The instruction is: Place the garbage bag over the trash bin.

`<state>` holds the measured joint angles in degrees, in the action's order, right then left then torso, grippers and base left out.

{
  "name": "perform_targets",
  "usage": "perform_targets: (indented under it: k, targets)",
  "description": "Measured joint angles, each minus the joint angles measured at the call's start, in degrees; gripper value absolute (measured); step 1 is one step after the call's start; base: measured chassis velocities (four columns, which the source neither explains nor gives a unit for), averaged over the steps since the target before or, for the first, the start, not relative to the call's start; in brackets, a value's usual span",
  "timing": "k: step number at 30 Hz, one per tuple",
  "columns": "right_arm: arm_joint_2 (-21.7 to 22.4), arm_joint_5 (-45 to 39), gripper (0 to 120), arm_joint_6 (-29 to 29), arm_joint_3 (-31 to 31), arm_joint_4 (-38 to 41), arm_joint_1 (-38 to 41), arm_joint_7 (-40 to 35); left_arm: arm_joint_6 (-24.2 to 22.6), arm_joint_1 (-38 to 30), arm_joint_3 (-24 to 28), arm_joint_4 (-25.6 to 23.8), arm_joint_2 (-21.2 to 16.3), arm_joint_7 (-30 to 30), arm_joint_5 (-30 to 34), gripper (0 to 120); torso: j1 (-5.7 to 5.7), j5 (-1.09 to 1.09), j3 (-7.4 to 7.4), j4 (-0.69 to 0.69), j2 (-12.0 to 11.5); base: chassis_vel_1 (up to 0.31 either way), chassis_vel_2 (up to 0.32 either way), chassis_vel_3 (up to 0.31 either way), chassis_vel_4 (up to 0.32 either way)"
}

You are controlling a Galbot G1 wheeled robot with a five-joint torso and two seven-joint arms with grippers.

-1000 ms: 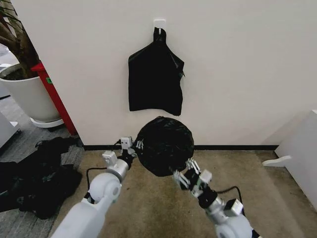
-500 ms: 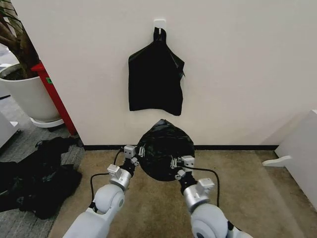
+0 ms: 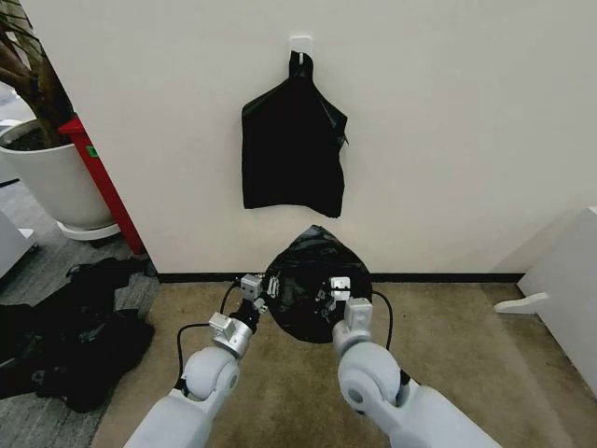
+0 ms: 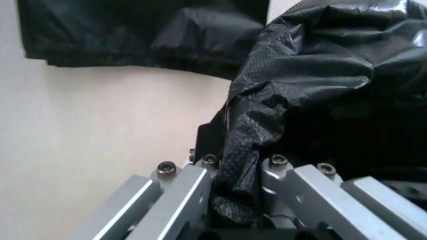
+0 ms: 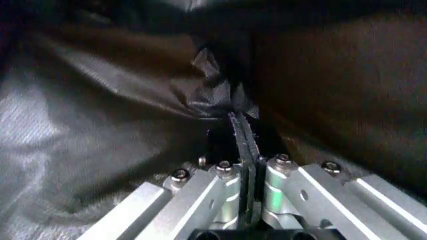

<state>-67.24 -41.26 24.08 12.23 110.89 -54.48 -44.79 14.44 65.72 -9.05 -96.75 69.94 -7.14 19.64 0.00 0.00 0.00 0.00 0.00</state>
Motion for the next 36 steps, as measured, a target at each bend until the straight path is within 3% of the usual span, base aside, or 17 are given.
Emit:
perform_targets:
  k: [15, 19, 28, 36]
  targets:
    - [-1.07, 0.65, 0, 2.63, -2.37, -10.22, 5.34, -2.28, 2.04, 1.32, 0.59, 0.44, 0.06, -3.72, -1.74, 4, 0.00, 0.00, 0.00, 0.01, 0.00, 0.000, 0.000, 0.000, 0.000]
    - [-0.59, 1.03, 0, 2.23, -2.73, -9.03, 3.75, -2.29, 2.49, 1.38, 0.50, 0.19, -0.03, -3.34, -1.73, 4, 0.00, 0.01, 0.00, 0.00, 0.00, 0.000, 0.000, 0.000, 0.000]
    - [1.18, -1.64, 0, 2.60, 0.48, 2.02, -0.83, -2.08, 3.27, 1.43, 0.50, -0.05, -0.03, -2.92, -2.76, 3, 0.00, 0.00, -0.01, 0.00, 0.00, 0.000, 0.000, 0.000, 0.000]
    - [0.54, -3.88, 0, 6.39, 3.01, -2.41, 0.60, -4.89, 4.25, 1.36, 0.50, -0.85, -0.10, -3.58, -2.55, 3, 0.00, 0.00, -0.01, 0.00, 0.00, 0.000, 0.000, 0.000, 0.000]
